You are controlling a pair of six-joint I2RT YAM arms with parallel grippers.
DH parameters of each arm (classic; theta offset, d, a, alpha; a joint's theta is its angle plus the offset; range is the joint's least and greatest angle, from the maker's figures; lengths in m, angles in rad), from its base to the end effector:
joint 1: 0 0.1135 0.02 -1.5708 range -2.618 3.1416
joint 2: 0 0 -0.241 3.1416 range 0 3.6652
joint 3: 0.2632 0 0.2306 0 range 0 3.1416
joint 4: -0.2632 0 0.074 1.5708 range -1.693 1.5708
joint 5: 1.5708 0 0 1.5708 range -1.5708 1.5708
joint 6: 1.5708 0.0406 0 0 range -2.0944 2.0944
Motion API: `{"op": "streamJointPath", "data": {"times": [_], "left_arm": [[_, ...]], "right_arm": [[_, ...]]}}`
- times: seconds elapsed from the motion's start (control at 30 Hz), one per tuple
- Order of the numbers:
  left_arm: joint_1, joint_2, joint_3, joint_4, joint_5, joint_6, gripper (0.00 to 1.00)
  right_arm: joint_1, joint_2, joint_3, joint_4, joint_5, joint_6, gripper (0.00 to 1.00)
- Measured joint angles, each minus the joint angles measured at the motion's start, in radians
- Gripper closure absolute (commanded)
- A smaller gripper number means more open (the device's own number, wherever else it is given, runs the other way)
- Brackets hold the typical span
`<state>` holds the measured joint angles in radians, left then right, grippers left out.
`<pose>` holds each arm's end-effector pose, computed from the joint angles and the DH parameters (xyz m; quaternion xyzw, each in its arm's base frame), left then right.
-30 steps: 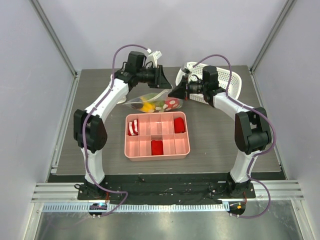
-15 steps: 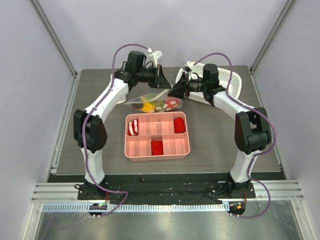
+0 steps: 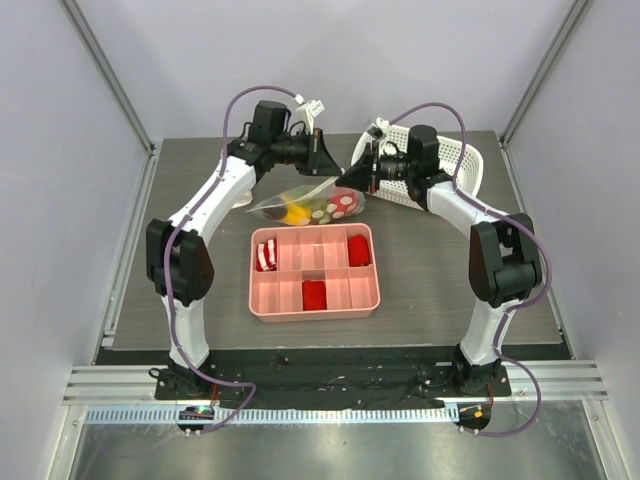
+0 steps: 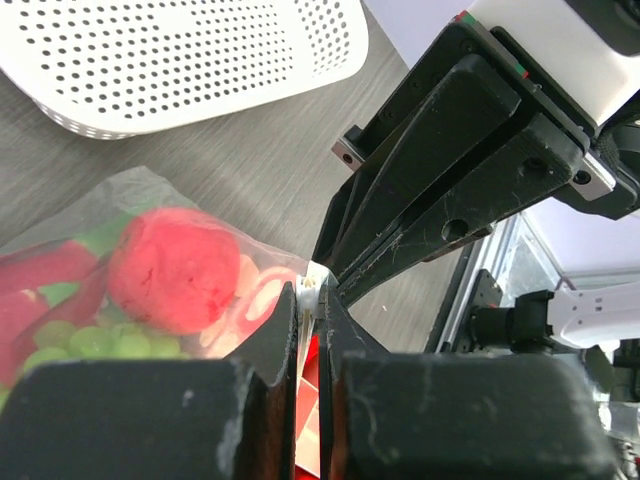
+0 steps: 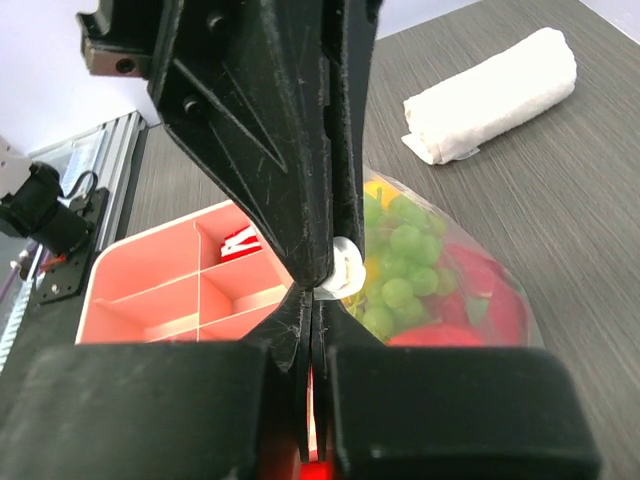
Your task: Open the zip-top bag and remove the fake food
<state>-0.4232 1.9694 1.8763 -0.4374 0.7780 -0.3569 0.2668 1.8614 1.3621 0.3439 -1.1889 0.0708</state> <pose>0.3800 -0.2024 0.3226 0.2150 0.7962 -0.4793 0.3002 0.3772 0.1421 0.2767 -0.4239 0.5909 0.5100 0.4594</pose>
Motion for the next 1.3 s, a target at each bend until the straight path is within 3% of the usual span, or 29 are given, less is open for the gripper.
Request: {"op": "streamJointPath", "data": {"times": [0.33,0.87,1.3], "left_arm": [[-0.015,-0.062,-0.074,-0.024,-0.151,0.113,1.0],[-0.013,-0.154,-0.187,-0.088,-0.229,0.183,1.0],[0.019,-0.457,-0.454,-0.185,-0.478,0.188,1.0]], "right_arm": [[0.022,-0.007,-0.08,0.077,0.201,0.137,0.99],[-0.028,-0.073,-0.167,0.177,0.457,0.241,0.99],[-0.033,-0.046,-0.126,0.174,0.508,0.261,0.99]]}}
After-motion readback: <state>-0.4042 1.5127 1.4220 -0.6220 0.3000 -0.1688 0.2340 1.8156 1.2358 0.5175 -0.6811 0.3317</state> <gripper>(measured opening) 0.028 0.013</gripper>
